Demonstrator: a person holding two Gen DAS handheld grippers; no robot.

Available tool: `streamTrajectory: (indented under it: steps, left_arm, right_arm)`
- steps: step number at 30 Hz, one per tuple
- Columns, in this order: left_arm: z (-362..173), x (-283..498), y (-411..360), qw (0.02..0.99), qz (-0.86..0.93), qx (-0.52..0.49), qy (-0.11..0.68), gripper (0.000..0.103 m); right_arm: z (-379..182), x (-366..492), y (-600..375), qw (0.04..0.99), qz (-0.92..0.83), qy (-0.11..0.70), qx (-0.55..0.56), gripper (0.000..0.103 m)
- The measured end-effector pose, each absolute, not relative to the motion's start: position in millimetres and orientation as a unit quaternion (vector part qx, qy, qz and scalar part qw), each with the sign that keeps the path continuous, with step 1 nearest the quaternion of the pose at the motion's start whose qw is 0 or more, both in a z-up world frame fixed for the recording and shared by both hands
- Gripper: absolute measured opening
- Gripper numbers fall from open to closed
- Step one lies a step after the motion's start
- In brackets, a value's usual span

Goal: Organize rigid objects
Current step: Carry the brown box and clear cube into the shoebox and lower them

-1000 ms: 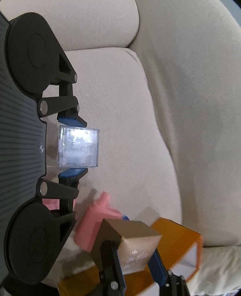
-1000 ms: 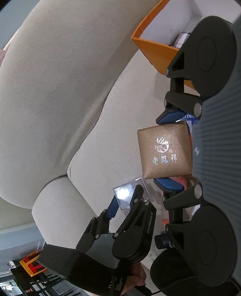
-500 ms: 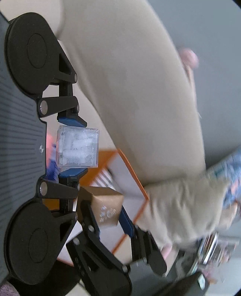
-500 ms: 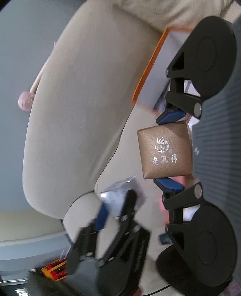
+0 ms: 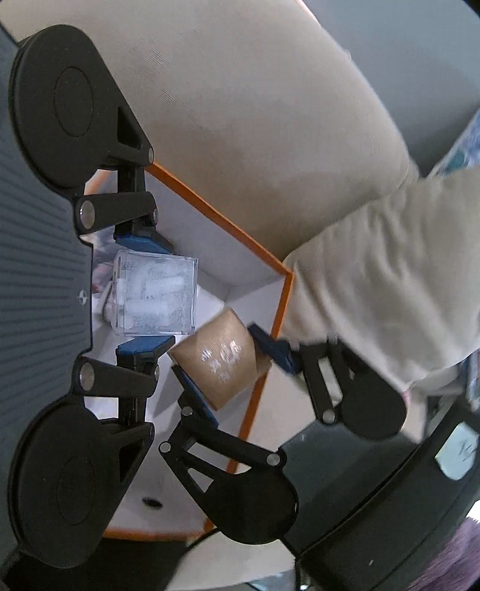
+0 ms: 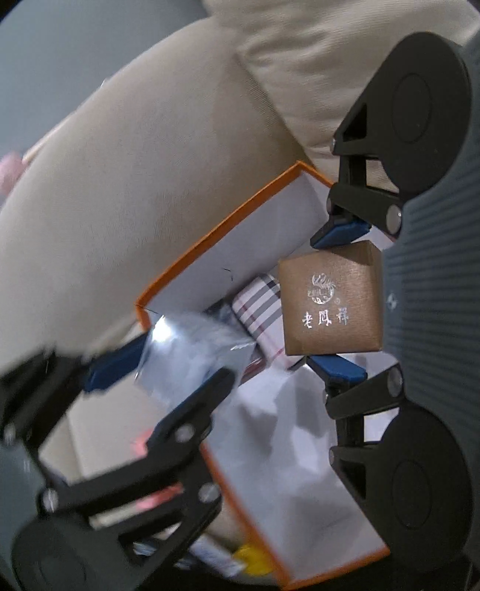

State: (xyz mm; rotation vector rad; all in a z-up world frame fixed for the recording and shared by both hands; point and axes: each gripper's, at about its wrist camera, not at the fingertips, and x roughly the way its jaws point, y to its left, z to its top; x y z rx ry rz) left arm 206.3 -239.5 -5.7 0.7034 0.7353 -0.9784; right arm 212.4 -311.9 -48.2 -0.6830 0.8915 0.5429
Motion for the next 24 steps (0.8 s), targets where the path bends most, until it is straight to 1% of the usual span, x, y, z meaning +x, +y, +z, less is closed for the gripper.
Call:
streamTrajectory:
  steps: [7, 13, 19, 24]
  left_arm:
    - [-36, 244, -255, 0.741, -0.458, 0.337, 0.357, 0.052]
    - [-53, 262, -255, 0.735, -0.453, 0.336, 0.377, 0.052]
    - [-63, 274, -260, 0.731, -0.456, 0.332, 0.384, 0.052]
    - [-66, 274, -258, 0.730, -0.456, 0.332, 0.386, 0.052]
  right_arm:
    - [-94, 246, -320, 0.761, 0.301, 0.390, -0.423, 0.062]
    - [-119, 261, -328, 0.745, 0.340, 0.363, -0.445, 0.063]
    - [-136, 266, -332, 0.729, 0.335, 0.361, -0.475, 0.063]
    - [-135, 264, -334, 0.734, 0.318, 0.347, -0.489, 0.063]
